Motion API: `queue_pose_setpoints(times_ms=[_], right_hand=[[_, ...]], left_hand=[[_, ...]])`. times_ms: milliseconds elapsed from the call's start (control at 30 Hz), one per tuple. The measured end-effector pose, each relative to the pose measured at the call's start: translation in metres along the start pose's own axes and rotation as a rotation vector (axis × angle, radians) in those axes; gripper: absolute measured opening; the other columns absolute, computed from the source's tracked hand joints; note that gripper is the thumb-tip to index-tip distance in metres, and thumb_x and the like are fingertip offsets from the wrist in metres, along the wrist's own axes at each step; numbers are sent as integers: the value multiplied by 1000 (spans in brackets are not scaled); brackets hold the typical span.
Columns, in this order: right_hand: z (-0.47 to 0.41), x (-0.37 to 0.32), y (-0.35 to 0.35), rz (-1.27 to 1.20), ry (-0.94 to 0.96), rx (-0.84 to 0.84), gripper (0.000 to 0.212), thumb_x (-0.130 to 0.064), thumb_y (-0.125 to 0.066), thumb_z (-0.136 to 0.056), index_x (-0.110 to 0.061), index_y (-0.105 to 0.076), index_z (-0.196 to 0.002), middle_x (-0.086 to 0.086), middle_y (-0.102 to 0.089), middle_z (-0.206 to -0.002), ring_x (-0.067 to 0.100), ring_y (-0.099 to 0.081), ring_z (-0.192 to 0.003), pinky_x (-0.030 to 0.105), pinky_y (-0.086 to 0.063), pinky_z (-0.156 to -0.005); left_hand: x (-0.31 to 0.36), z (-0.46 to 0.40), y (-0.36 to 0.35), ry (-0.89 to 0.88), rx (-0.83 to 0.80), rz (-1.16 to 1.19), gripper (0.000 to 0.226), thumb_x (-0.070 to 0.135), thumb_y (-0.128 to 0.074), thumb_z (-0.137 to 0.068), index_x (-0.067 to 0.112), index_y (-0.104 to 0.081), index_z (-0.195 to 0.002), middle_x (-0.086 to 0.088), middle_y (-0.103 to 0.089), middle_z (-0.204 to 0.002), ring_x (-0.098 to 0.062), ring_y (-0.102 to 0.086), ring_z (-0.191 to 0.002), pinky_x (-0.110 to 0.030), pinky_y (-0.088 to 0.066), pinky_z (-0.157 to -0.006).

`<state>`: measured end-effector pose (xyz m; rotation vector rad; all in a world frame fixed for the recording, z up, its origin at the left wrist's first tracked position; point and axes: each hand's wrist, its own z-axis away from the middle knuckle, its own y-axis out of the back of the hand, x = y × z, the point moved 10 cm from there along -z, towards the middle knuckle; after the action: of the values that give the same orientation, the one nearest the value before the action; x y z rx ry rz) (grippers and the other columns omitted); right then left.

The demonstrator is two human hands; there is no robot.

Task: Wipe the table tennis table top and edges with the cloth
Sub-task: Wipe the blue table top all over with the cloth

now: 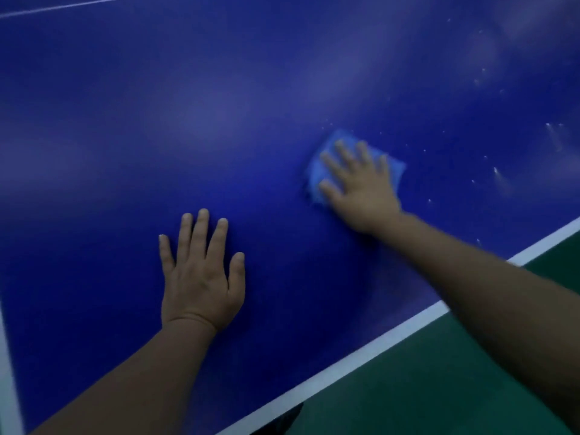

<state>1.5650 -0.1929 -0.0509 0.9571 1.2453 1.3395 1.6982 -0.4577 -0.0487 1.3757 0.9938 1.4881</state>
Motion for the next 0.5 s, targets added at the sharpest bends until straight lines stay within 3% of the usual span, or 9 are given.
queue_pose_setpoints(times_ms=[67,133,200,267,333,400,500], right_hand=[[-18,64,12,-72,-318,-1,65,-65,-18,-100,-40,-16,-159,-8,-4,-170,30,1,-156,62,-2,-121],[-14,67,13,-114,-456,25,63,-62,-19,-102,-39,-11,-160,-8,1,-170,30,5,-155,62,2,-121],[-3,16,6,-82,-362,36,62,-60,-21,-103,-38,-12,-160,-7,1,-170,31,5,-155,63,3,-121],[16,-54,-7,-51,-101,17,63,-62,-20,-101,-38,-16,-160,-7,-4,-170,32,2,-156,62,3,-120],[27,-80,-13,-32,94,-28,66,-64,-17,-98,-38,-22,-159,-6,-11,-169,31,-3,-156,61,1,-121],[14,-42,-6,-25,60,-14,68,-66,-18,-96,-39,-25,-158,-7,-14,-168,30,-7,-156,61,-2,-122],[7,56,3,-45,-267,-22,66,-66,-19,-98,-41,-17,-159,-9,-6,-169,28,0,-156,60,-1,-122]], left_hand=[[0,-1,0,5,-8,3,70,53,-20,-97,17,-32,-156,-7,-16,-168,-23,0,-156,-54,6,-124],[0,-1,-1,10,-15,-3,70,53,-20,-97,18,-31,-157,-7,-16,-168,-23,0,-156,-55,6,-124],[1,-1,-2,11,-13,-17,68,51,-21,-98,17,-32,-156,-8,-17,-167,-24,-2,-156,-56,3,-124],[1,0,-2,11,-6,-31,67,49,-23,-99,16,-33,-156,-9,-19,-167,-26,-5,-156,-57,3,-123],[0,-1,-3,14,-10,-40,66,48,-24,-99,16,-33,-156,-9,-19,-167,-26,-5,-156,-56,3,-123],[-2,-2,-5,20,-25,-42,66,49,-24,-99,16,-32,-156,-8,-18,-167,-25,-3,-156,-57,3,-123],[-2,-3,-3,26,-24,-40,66,48,-26,-98,16,-33,-155,-9,-19,-167,-26,-4,-156,-57,3,-123]])
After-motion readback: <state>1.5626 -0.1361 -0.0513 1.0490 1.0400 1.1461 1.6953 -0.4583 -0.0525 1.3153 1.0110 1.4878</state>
